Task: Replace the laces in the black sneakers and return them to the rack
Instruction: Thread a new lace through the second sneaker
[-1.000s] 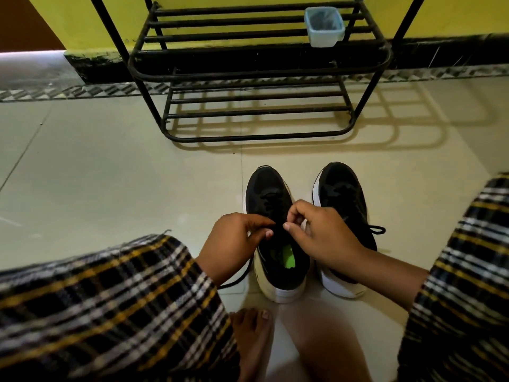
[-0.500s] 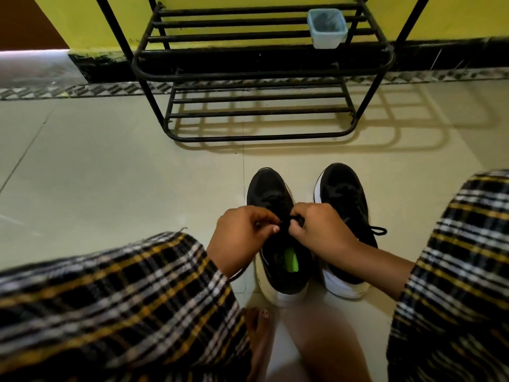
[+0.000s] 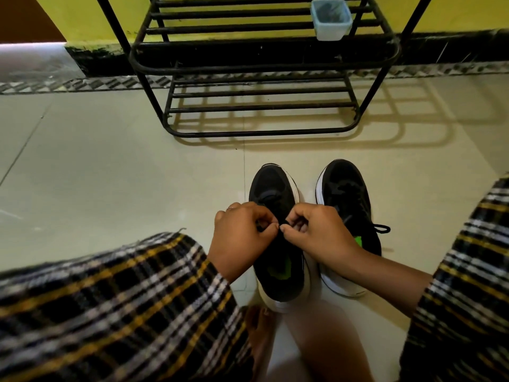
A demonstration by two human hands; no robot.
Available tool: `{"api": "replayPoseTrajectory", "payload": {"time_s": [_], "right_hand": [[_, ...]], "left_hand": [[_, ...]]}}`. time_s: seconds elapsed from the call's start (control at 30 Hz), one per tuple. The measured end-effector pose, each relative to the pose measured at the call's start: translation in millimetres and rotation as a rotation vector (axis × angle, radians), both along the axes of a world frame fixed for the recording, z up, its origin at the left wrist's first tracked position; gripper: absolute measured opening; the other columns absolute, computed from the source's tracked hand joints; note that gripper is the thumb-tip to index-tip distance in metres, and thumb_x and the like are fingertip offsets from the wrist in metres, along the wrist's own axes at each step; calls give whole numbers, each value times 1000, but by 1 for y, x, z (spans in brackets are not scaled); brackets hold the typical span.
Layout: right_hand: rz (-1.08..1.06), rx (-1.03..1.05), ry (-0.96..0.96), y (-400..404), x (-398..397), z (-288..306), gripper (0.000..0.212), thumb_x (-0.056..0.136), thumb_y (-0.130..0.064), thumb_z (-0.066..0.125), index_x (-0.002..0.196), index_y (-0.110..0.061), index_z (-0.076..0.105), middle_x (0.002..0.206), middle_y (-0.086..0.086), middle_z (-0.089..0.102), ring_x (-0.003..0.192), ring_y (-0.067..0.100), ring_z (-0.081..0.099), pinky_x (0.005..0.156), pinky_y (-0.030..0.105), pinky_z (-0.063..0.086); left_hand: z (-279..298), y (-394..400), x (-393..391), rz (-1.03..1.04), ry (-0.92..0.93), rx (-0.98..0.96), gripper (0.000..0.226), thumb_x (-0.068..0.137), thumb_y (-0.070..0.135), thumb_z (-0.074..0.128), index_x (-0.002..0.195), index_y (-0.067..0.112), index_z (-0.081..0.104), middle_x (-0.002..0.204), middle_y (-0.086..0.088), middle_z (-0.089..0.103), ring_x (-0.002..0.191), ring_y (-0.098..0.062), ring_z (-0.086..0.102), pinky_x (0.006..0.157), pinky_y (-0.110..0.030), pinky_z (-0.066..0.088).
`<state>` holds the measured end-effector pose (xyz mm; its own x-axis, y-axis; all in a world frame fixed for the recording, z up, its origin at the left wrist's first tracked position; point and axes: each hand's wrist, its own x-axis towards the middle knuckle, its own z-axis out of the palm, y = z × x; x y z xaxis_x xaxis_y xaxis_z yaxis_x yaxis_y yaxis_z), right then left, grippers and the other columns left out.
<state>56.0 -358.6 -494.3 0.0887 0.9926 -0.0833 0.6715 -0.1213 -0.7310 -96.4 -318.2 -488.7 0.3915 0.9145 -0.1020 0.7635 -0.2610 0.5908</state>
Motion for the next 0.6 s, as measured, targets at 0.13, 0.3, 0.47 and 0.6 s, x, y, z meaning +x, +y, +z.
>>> {"api": "replayPoseTrajectory", "payload": {"time_s": [0.13, 0.3, 0.47, 0.6], "right_hand": [[-10, -4, 52, -1, -1, 0, 8, 79, -13, 69, 75, -9, 66, 64, 0, 61, 57, 5, 52, 61, 28, 48], [-7, 1, 70, 0, 0, 2, 8, 78, -12, 70, 73, -6, 67, 63, 0, 62, 54, 3, 51, 58, 22, 47], [-14, -1, 91, -1, -2, -1, 9, 79, -11, 70, 72, -7, 66, 60, -5, 58, 53, 2, 51, 56, 20, 45], [-33, -5, 118, -2, -2, -4, 9, 79, -11, 71, 71, -8, 66, 58, -7, 56, 53, 1, 52, 53, 16, 43]], "left_hand": [[-2, -4, 2, 79, -76, -104, 14, 81, 34, 62, 68, 37, 59, 72, 13, 63, 82, -11, 58, 90, -42, 43], [2, -6, 9, 134, -39, -144, 12, 86, 33, 57, 75, 33, 61, 69, 14, 62, 79, -7, 58, 90, -35, 35], [-4, -8, 8, 257, -200, -288, 14, 75, 40, 59, 70, 30, 66, 67, 11, 67, 77, -13, 65, 88, -49, 48], [-10, -10, 6, 318, -387, -395, 28, 62, 53, 54, 76, 34, 71, 72, 8, 71, 80, -16, 69, 86, -49, 52]]}}
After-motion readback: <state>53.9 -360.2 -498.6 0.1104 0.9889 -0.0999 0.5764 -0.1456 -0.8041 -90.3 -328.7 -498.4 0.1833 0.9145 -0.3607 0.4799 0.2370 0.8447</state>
